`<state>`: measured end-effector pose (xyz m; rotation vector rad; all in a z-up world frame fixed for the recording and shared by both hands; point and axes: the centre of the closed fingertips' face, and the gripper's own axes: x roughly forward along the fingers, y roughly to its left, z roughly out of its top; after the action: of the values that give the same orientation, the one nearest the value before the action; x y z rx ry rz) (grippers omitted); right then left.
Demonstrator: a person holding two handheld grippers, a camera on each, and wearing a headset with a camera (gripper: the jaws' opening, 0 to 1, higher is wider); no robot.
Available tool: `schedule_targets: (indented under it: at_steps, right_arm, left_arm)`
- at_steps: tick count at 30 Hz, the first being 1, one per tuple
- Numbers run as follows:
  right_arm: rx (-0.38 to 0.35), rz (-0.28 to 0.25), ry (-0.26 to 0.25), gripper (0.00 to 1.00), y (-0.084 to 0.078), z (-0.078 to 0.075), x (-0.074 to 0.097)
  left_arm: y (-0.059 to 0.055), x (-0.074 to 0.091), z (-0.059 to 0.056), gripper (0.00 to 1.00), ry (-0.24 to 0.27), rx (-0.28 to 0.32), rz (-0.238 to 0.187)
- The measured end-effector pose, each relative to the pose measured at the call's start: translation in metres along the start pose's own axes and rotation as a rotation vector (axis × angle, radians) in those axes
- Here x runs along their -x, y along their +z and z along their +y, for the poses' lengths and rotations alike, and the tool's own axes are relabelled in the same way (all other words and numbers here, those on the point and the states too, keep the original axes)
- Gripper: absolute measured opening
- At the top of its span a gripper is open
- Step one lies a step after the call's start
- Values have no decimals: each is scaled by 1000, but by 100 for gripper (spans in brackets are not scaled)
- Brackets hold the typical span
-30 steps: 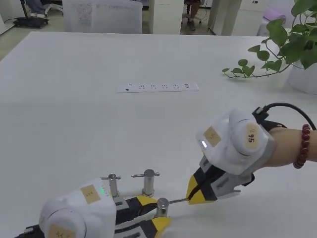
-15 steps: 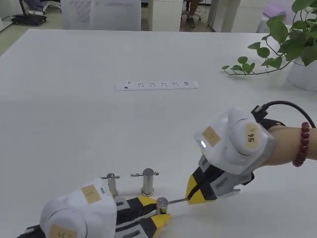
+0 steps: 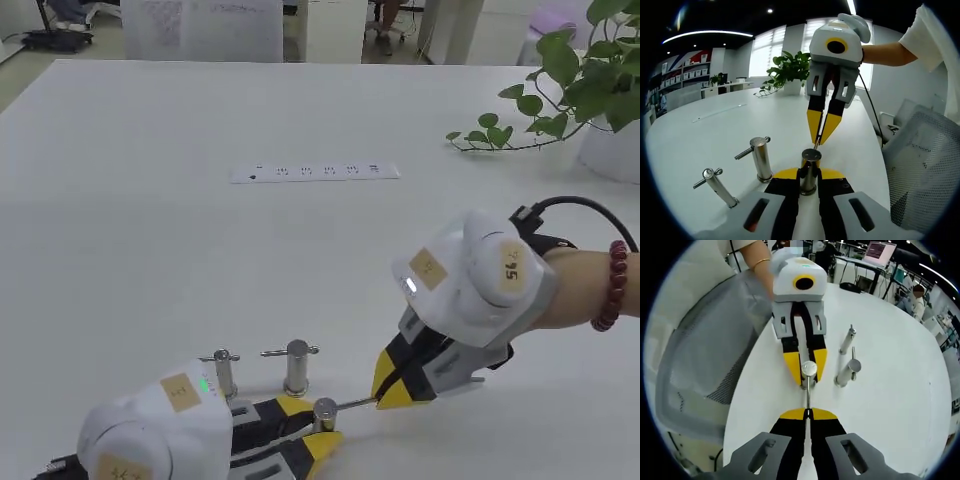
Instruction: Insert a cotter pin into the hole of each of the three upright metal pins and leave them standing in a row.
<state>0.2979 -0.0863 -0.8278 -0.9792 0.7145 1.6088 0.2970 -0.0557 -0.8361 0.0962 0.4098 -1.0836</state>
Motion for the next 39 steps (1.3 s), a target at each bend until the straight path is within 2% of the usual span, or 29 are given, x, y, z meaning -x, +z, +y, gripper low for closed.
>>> schedule_targets:
  at_steps: [33, 39]
  right_arm:
    - [-3, 86, 10, 3, 0, -1, 1]
    - [-5, 77, 18, 3, 5, -1, -1]
  left_arm:
    - [0, 0, 0, 11, -1, -14, -4]
    - [0, -1, 0, 11, -1, -18, -4]
